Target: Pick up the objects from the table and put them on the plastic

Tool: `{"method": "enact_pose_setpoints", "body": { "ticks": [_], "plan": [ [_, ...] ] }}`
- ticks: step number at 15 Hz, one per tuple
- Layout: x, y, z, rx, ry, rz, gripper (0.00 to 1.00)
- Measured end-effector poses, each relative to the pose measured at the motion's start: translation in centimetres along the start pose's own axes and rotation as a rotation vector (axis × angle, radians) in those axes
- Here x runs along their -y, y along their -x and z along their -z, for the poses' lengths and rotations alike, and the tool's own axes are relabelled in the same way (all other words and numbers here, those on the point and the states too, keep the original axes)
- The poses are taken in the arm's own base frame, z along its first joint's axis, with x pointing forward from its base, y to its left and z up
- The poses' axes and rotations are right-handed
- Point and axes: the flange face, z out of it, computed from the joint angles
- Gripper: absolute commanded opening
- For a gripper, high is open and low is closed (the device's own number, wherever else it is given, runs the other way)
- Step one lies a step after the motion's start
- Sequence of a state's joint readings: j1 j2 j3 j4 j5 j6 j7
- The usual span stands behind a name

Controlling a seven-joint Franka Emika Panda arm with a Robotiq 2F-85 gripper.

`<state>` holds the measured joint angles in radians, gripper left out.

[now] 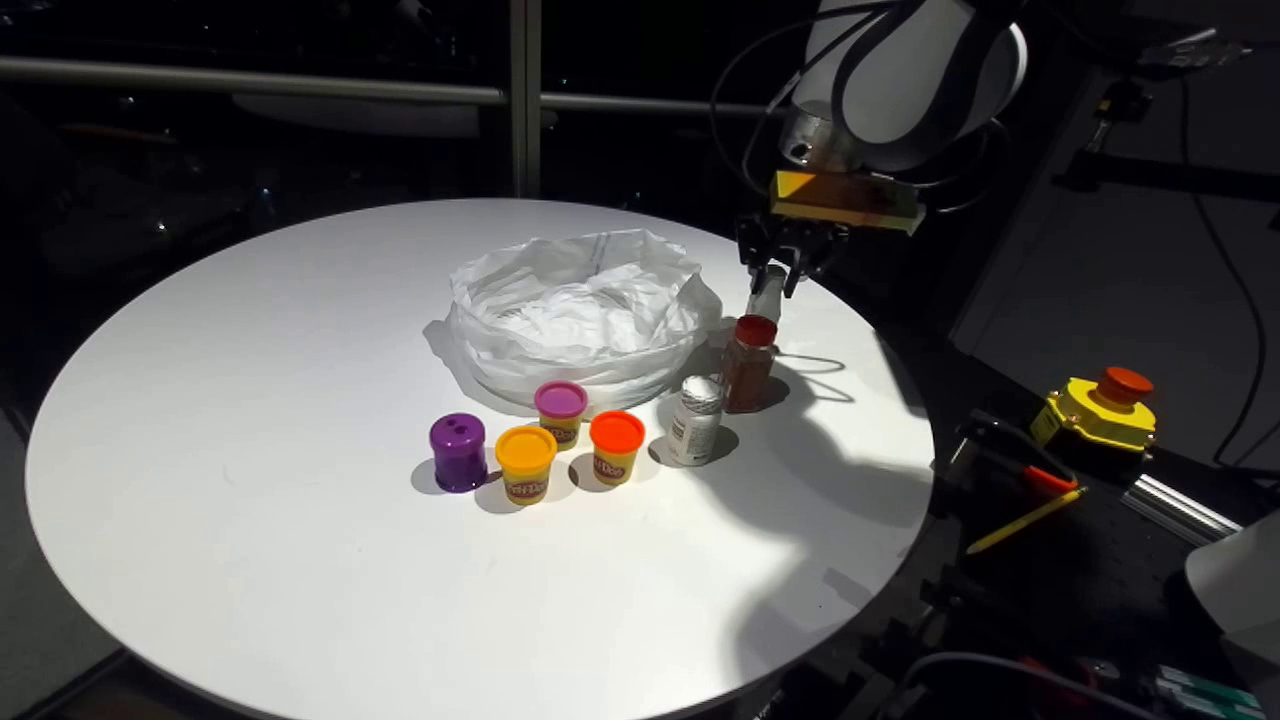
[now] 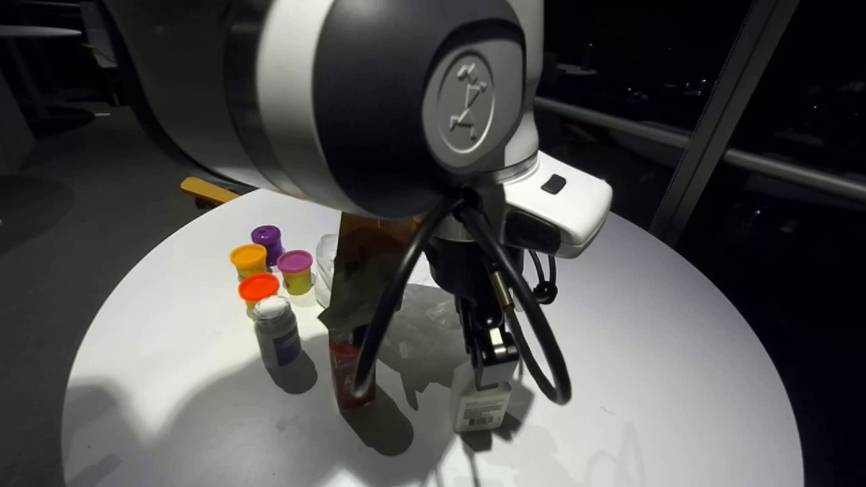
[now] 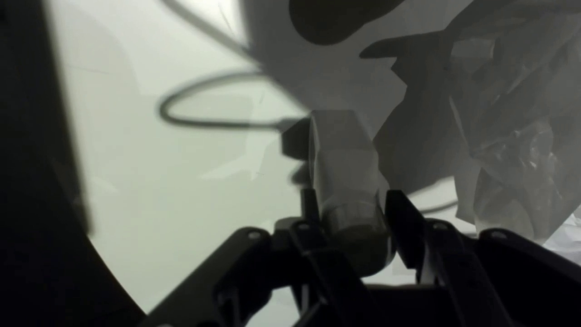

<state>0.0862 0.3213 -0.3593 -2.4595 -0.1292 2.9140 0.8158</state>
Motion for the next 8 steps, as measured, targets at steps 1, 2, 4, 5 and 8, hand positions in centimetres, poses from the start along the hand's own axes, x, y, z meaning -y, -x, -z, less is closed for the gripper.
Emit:
{"method": "enact_pose_setpoints", "body": {
  "ticks": [1, 2, 4, 5, 8],
  "plan": [
    [-0.2, -0.1, -0.1, -0.002, 0.006, -0.003, 0.11],
    [-0.4, -0.3, -0.2, -0.005, 0.009, -0.007, 0.11],
    [-0.9, -0.6, -0.2, -0.007, 0.014, -0.015, 0.11],
    [-1.1, -0.7, -0.2, -0.01, 0.016, -0.02, 0.11],
    [-1.5, -1.5, 1.1, -0.046, 0.015, 0.005, 0.11]
  ]
}}
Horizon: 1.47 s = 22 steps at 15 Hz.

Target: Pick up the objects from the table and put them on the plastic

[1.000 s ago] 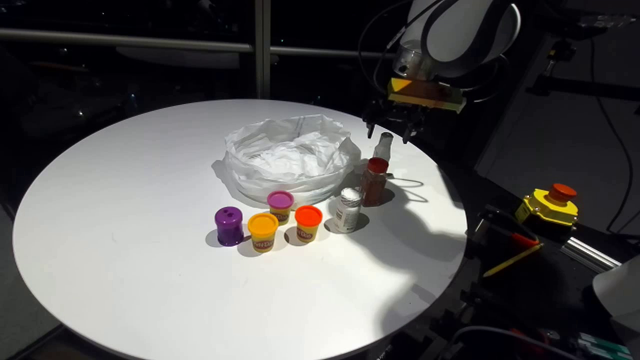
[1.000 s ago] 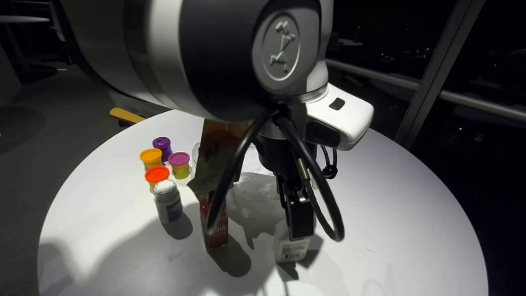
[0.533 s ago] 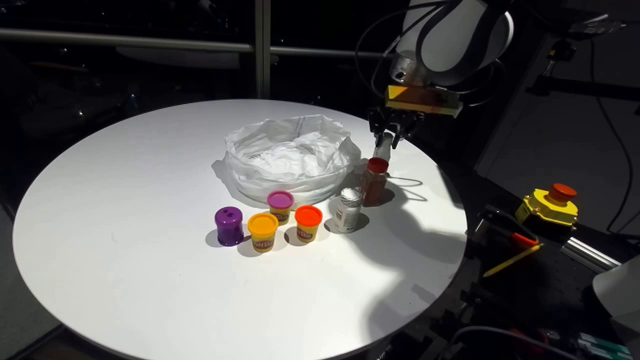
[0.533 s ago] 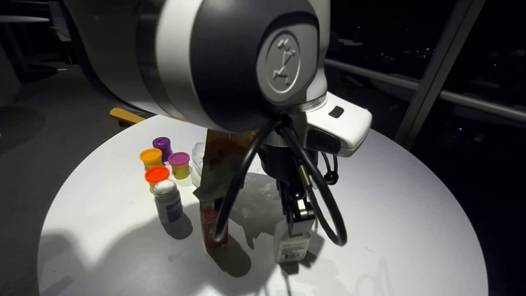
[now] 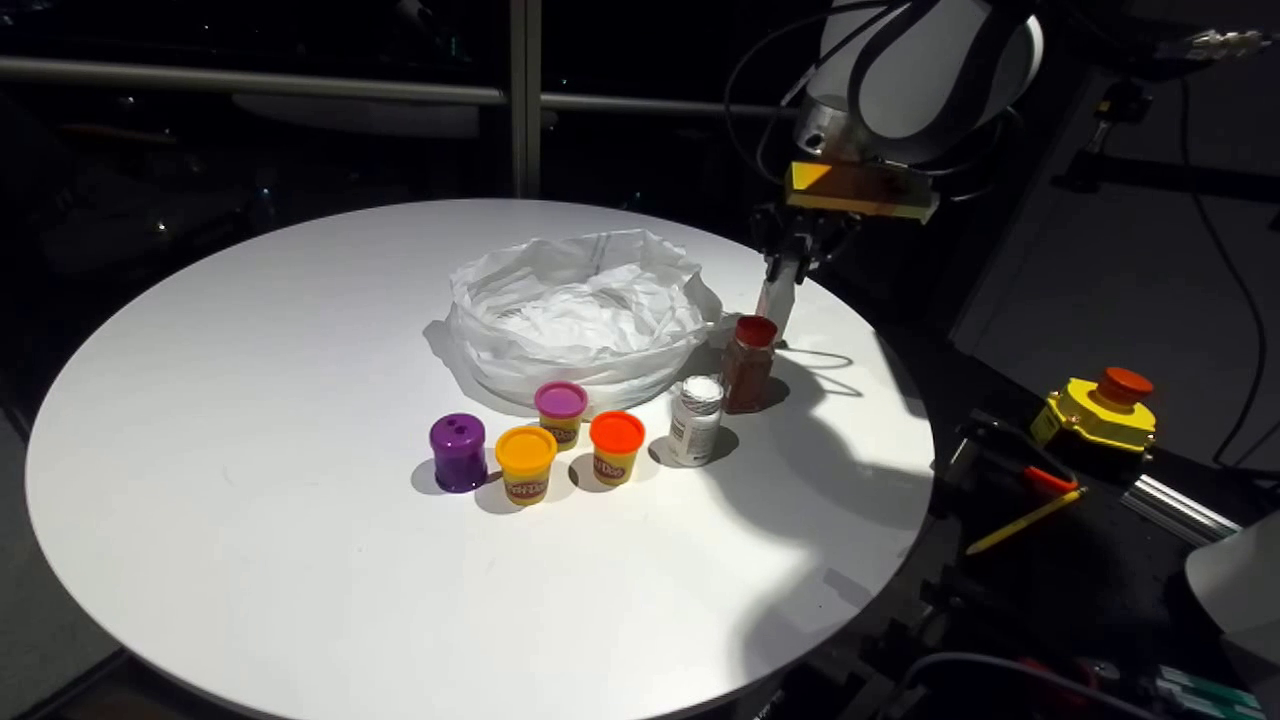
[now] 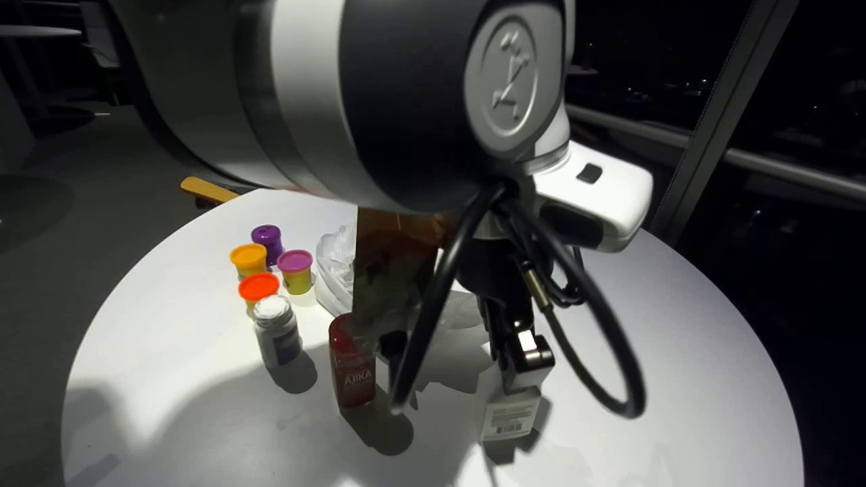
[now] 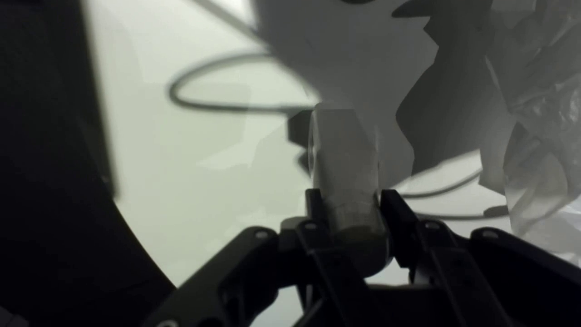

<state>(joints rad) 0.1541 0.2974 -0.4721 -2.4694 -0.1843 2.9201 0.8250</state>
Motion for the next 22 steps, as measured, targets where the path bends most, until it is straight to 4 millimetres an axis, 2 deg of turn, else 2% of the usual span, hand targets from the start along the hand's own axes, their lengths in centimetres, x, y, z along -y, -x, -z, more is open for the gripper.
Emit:
{"method": "enact_pose_setpoints", "body": {
  "ticks": [4, 7, 10, 12, 13, 15, 17, 19, 22],
  "plan": [
    [0.6, -1.9, 6.4, -0.149, -0.048, 0.116, 0.11],
    [2.8, -1.8, 12.1, -0.252, -0.138, 0.228, 0.11],
    [6.6, 0.7, 17.7, -0.301, -0.241, 0.328, 0.11],
    [10.3, 4.0, 20.5, -0.302, -0.292, 0.398, 0.11],
    [12.2, 6.0, 21.3, -0.291, -0.309, 0.43, 0.11],
    [15.3, 9.8, 21.3, -0.257, -0.322, 0.487, 0.11],
    [17.2, 12.8, 19.3, -0.221, -0.296, 0.54, 0.11],
    [18.2, 14.7, 16.3, -0.197, -0.245, 0.582, 0.11],
    [18.6, 15.7, 11.8, -0.181, -0.177, 0.617, 0.11]
  ]
}}
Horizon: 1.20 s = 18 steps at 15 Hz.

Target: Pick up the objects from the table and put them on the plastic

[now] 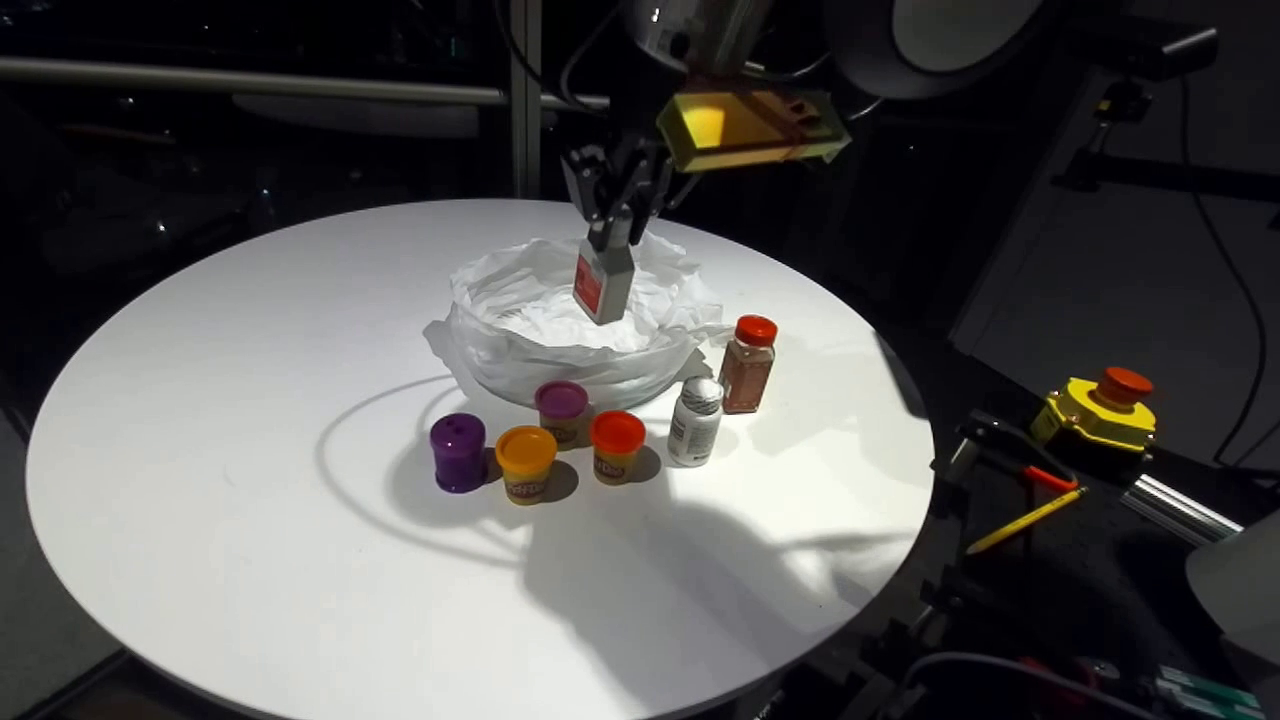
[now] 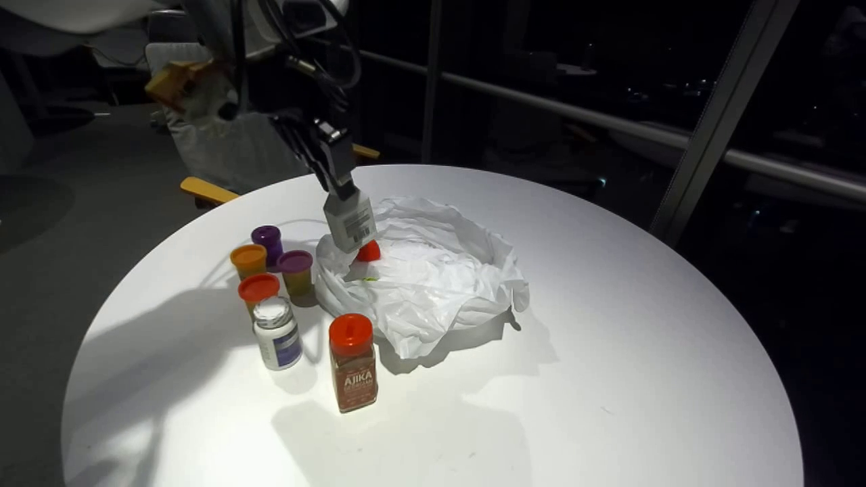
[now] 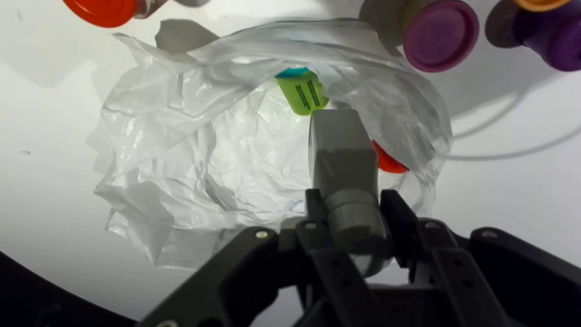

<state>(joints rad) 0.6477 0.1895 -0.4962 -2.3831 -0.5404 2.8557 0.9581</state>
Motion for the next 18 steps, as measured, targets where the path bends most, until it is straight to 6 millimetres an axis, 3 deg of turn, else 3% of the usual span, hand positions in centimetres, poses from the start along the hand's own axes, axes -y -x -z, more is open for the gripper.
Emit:
{"method": "enact_pose_setpoints", "body": {
  "ticks": [5, 14, 15, 18],
  "plan": [
    [-0.5, 1.2, -4.9, 0.021, 0.025, 0.008, 0.11],
    [-2.4, -0.1, -6.2, 0.005, -0.05, -0.072, 0.11],
    [-2.5, -0.2, -6.2, 0.006, -0.055, -0.074, 0.54],
    [-2.6, -0.1, -6.6, 0.014, -0.059, -0.075, 0.75]
  ]
}}
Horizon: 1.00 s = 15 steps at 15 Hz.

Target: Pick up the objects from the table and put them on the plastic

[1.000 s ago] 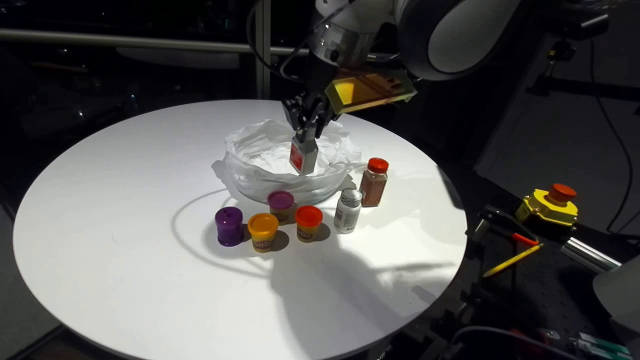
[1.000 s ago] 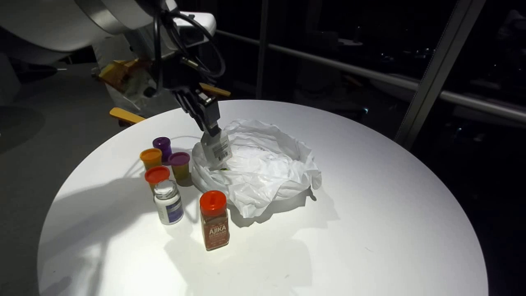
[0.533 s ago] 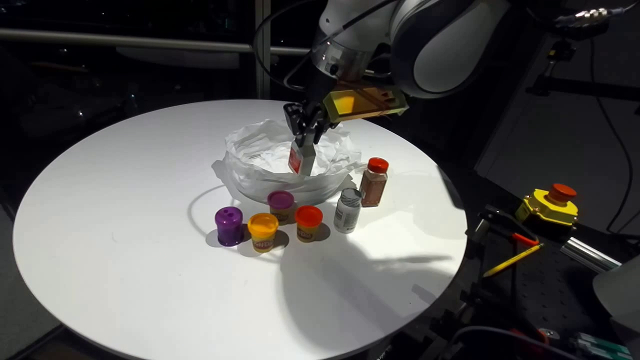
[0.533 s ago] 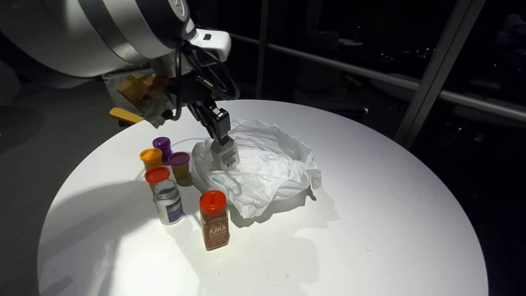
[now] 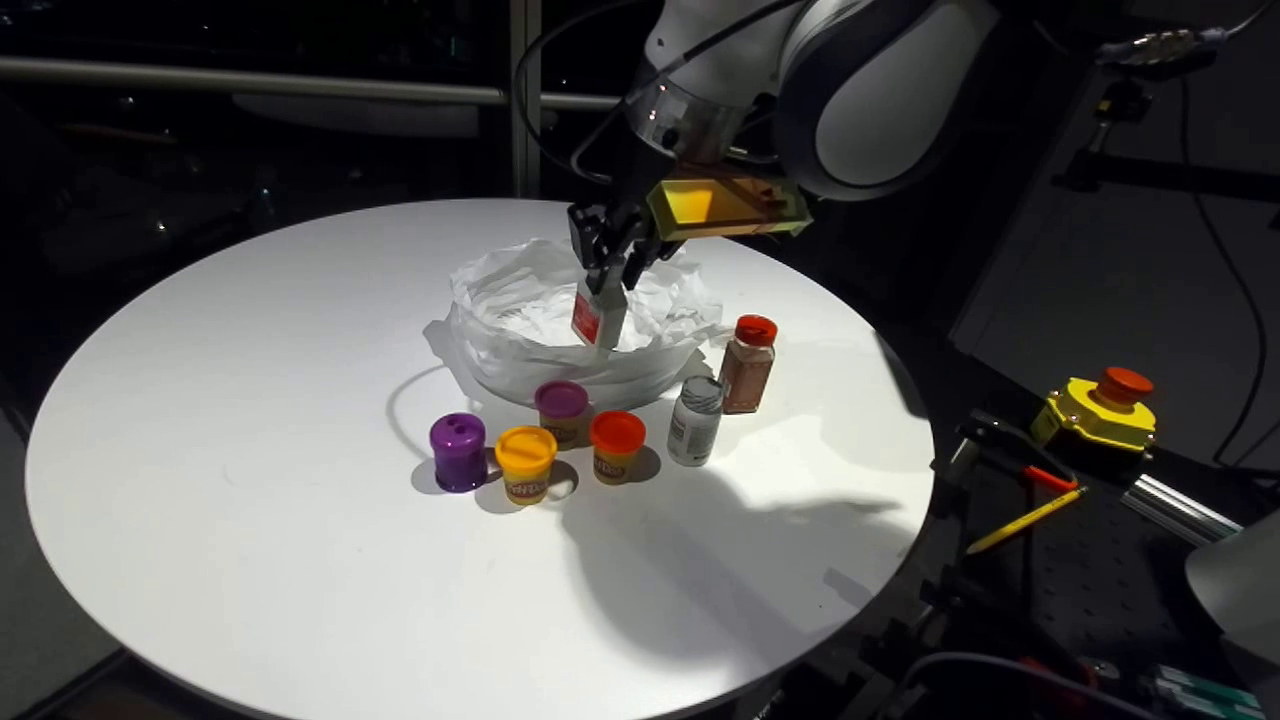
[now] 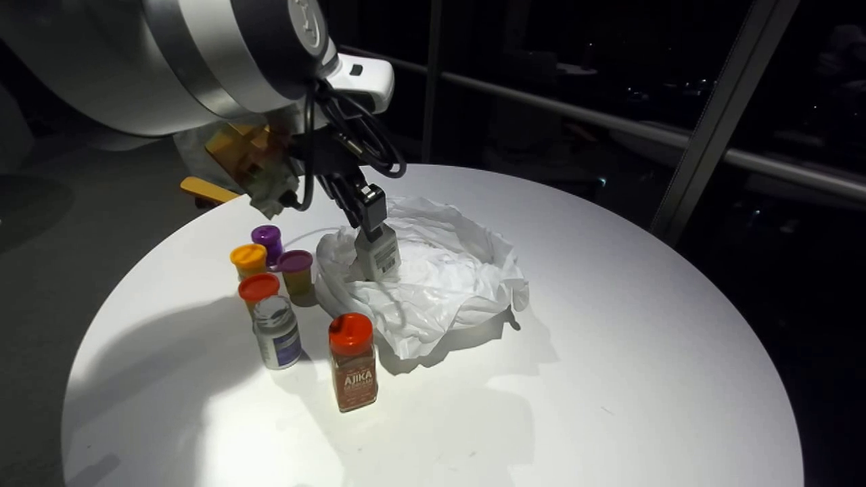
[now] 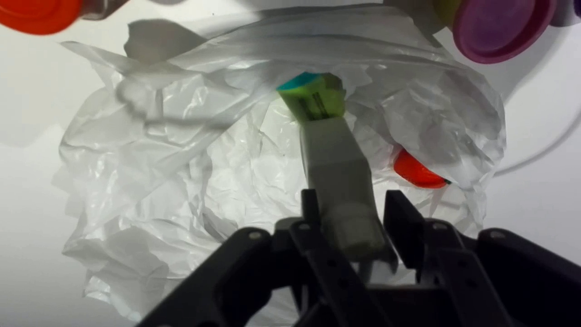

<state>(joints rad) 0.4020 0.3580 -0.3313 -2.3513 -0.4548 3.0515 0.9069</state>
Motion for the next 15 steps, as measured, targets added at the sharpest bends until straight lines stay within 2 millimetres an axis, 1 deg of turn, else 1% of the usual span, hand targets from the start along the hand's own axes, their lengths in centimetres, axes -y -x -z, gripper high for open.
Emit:
{"method": "enact_pose_setpoints", "body": {
  "ticks": [3, 4, 5, 7, 9, 11, 13, 15],
  "plan": [
    [-0.2, 0.8, -1.2, 0.021, 0.015, 0.007, 0.98],
    [-0.2, 0.8, -1.3, 0.021, 0.017, 0.006, 1.0],
    [-0.4, 0.5, -1.2, 0.017, 0.017, 0.002, 1.0],
    [-0.8, -0.5, -0.5, -0.003, 0.014, -0.013, 1.0],
    [-1.4, -1.9, 1.4, -0.037, -0.001, -0.026, 1.0],
    [-1.9, -2.6, 4.4, -0.062, -0.028, -0.037, 1.0],
    [-2.4, -1.8, 7.4, -0.056, -0.048, -0.037, 1.0],
    [-3.2, 0.4, 9.7, -0.013, -0.055, -0.031, 1.0]
  ]
}}
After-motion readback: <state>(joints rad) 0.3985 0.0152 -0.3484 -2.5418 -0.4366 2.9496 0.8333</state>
